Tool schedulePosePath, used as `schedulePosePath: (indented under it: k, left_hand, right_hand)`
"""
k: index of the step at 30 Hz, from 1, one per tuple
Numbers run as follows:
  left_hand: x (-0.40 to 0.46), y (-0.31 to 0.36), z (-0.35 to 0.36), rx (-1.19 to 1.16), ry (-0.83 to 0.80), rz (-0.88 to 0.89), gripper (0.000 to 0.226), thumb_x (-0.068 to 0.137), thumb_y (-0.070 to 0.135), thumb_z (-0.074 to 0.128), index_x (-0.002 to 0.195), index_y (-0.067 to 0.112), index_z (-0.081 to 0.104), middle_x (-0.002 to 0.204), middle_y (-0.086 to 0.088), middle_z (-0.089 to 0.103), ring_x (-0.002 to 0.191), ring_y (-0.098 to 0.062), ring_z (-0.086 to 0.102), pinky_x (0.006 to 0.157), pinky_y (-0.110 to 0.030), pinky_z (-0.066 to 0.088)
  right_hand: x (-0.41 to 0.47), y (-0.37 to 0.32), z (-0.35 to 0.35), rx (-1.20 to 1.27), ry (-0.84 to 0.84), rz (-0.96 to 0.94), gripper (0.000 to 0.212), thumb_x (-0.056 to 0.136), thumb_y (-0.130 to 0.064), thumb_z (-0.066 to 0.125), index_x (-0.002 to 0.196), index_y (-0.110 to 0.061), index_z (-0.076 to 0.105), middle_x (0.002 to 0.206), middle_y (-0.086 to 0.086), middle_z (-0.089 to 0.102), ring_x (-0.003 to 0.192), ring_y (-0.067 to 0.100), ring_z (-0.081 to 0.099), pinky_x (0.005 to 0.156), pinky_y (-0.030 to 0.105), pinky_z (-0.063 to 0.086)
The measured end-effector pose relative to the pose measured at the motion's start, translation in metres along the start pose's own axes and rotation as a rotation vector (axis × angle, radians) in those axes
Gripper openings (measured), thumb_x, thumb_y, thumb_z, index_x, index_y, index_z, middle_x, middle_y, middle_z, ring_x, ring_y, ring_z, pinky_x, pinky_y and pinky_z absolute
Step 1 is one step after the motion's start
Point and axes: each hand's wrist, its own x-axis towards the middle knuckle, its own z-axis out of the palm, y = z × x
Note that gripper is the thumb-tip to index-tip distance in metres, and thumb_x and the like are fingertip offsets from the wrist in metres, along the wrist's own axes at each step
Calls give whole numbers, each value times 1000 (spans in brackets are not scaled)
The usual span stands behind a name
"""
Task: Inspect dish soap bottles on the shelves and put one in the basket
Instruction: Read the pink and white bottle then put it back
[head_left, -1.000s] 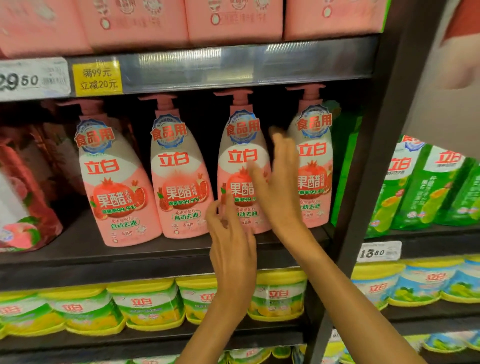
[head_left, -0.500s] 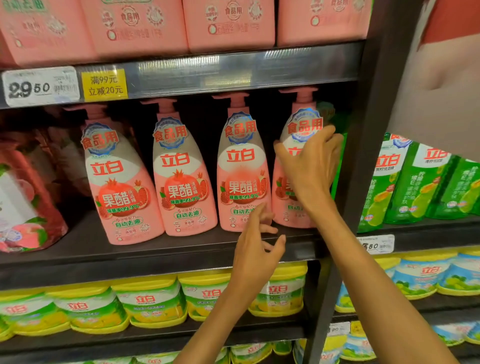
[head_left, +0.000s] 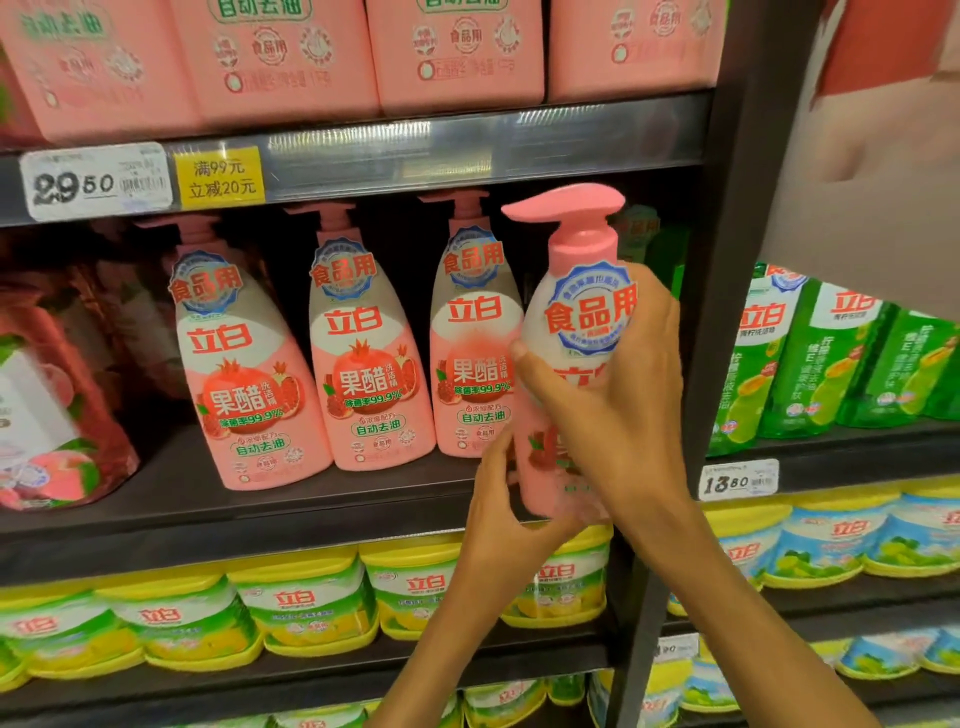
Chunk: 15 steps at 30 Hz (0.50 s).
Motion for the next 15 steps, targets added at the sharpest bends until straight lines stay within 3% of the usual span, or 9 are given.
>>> schedulePosePath:
  k: [3,6,9,12,15]
  left_hand:
    - [-7,6,-7,-124,-24,38,89,51,37,87,129,33,45,120,7,64,112,-11,62,84,-23,54]
    - [-19,24,-15,-196,21,58,76,48,35,88,117,26,56,108,3,71,99,-15,69,74,-22,56]
    - [-34,42,-25,-282,-23,43,77,46,49,88,112,23,58,101,6,73,94,-12,71,69,-19,56]
    - [-46,58,-33,-342,-93,-2,85,43,62,85,111,17,61,99,1,75,91,-16,72,69,-20,56]
    - [-55,64,-39,-294,-200,-81,67,52,54,80,108,22,63,101,2,75,95,-16,71,71,-19,55]
  right_hand:
    - [0,-6,-13,143,-90,15,65,70,-31,83,121,-26,42,120,3,55,110,15,57,93,31,51]
    - [4,-17,-24,200,-117,12,63,68,-34,84,120,-21,49,116,0,61,105,10,62,87,22,51]
    - [16,-12,-34,429,-158,80,47,75,-32,81,114,-16,60,106,0,71,92,9,70,76,22,55]
    - [18,1,-42,833,-411,289,37,81,-32,70,114,-17,66,105,4,75,93,15,72,74,26,57]
    - [14,7,-39,1017,-613,432,20,86,-34,67,98,-22,79,103,7,76,94,21,73,77,33,58]
